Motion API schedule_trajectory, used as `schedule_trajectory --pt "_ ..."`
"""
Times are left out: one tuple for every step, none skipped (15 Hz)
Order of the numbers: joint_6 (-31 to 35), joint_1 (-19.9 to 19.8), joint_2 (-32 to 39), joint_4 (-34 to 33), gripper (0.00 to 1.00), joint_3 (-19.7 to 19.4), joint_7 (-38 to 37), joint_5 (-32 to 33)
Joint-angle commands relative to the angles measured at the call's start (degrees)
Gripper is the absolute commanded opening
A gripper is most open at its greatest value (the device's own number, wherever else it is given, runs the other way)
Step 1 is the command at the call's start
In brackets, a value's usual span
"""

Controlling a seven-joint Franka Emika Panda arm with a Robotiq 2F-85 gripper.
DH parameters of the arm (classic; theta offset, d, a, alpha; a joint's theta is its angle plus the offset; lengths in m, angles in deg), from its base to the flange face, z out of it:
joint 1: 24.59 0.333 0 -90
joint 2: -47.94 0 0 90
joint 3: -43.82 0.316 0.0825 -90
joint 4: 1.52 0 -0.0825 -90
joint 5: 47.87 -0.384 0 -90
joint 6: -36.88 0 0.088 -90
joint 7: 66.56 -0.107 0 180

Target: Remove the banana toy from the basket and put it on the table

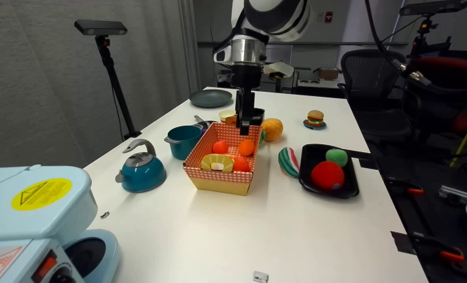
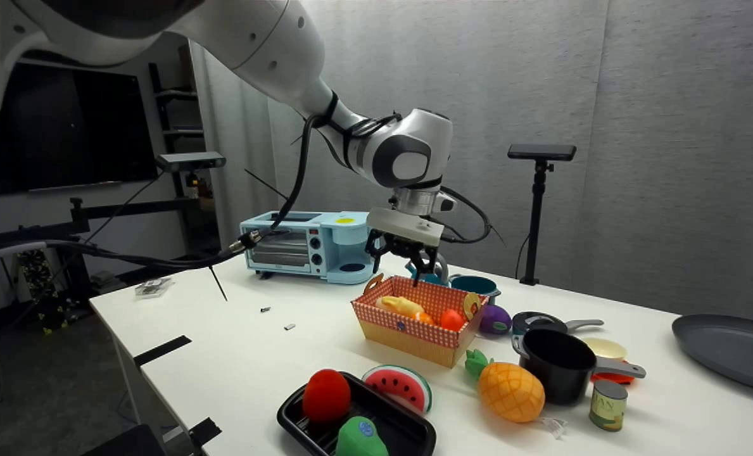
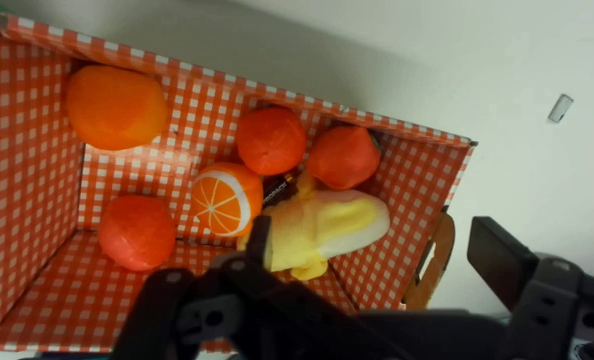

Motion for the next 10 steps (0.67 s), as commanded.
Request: schedule_trajectory --pt "2.63 -1.07 5.87 -4.59 1.00 1.35 -0.39 1.87" --pt "3.16 -1.09 7.08 -5.25 1.00 1.49 -0.43 2.31" --pt "3.59 -1.13 8.44 -6.03 1.00 1.69 -0.33 2.76" --pt "3.83 -1.13 9.71 -6.84 1.00 1.87 -0.40 3.36" --pt "3.92 -1.15 11.03 -7.82 1.00 2.10 -0.43 3.95" --pt "3.74 -1.23 12.01 -8.78 1.00 2.32 -0.41 4.53" --pt "3.51 -1.30 13.08 -9.80 1.00 2.59 -0.26 4.99" --pt "3.30 -1.36 14.29 -11.04 1.00 2.90 0.07 5.47" --pt "3.03 -1.36 15.38 -12.26 1.00 3.21 0.22 5.97" --pt "2.95 -1.30 16.46 -13.63 1.00 3.55 0.27 6.44"
